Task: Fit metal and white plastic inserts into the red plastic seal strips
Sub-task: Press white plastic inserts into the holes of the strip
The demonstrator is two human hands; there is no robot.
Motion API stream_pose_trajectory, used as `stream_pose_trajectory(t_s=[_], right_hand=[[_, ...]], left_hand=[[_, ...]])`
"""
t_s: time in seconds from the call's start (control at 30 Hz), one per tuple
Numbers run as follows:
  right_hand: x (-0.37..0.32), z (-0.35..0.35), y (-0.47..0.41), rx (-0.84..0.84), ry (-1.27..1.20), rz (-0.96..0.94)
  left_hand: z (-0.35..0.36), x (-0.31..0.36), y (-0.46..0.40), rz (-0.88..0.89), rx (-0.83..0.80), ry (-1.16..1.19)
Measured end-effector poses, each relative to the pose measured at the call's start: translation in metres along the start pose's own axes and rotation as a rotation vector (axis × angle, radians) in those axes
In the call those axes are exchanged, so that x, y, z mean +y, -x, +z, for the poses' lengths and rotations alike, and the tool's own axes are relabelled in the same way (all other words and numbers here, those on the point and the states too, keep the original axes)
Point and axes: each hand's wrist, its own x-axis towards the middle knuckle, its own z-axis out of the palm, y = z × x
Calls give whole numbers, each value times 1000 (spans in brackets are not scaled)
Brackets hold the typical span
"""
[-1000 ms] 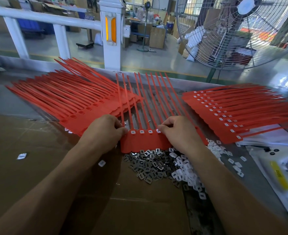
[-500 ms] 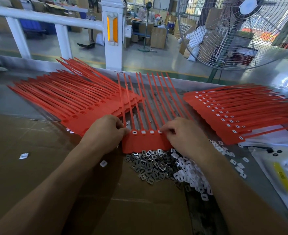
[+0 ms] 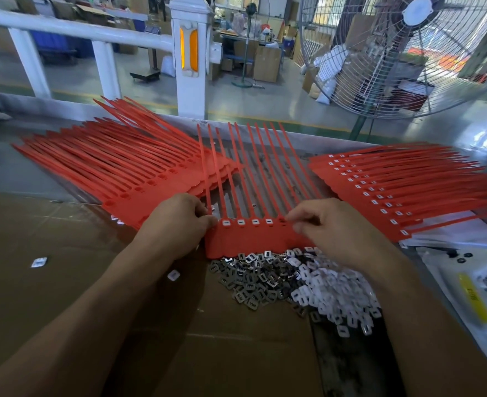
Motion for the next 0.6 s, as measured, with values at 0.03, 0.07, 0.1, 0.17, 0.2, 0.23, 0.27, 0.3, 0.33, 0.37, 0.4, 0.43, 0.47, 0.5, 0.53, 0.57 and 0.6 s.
stream_pose_trajectory(t_s=[0.03, 0.07, 0.1, 0.17, 0.2, 0.23, 0.27, 0.3, 0.33, 0.37, 0.4, 0.43, 0.47, 0.5, 0.53, 0.57, 0.6], right_hand=[[3, -5, 2, -12, -21, 3], [6, -8, 3, -38, -36, 2], [7, -10, 4, -72, -48, -1], [6, -10, 5, -140, -52, -11], [6, -8, 6, -168, -49, -18], [5, -6, 6, -188, -50, -26], [4, -4, 6, -201, -50, -33], [3, -3, 6, -206, -46, -39], [2, -2, 6, -205, -40, -45], [1, -1, 6, -202, -37, -50], [1, -1, 6, -197, -35, -53], [1, -1, 6, -194, -34, -51], [1, -2, 6, -192, -37, -46], [2, -2, 6, -192, -46, -39], [3, -3, 6, -189, -64, -32], [4, -3, 7, -178, -90, -25], [5, -2, 8, -156, -122, -18]], left_hand=[[0, 0, 0, -2, 1, -3], [0, 0, 0, -2, 2, -7], [0, 0, 0, -2, 3, -11], [0, 0, -1, -3, -1, -7], [0, 0, -1, -4, -3, -4], [1, 0, -1, -3, -3, -5], [1, 0, -1, 0, -1, -9], [1, 0, -1, 2, 0, -14], [1, -1, -1, 5, 0, -15], [1, -1, -1, 6, -1, -13], [1, -1, -2, 5, -2, -12], [1, -1, -2, 4, -2, -13], [2, -1, -2, 4, 1, -16], [2, -2, -2, 5, 3, -18], [2, -2, -3, 5, 5, -19], [2, -3, -3, 5, 6, -18], [2, -3, -3, 5, 7, -19]])
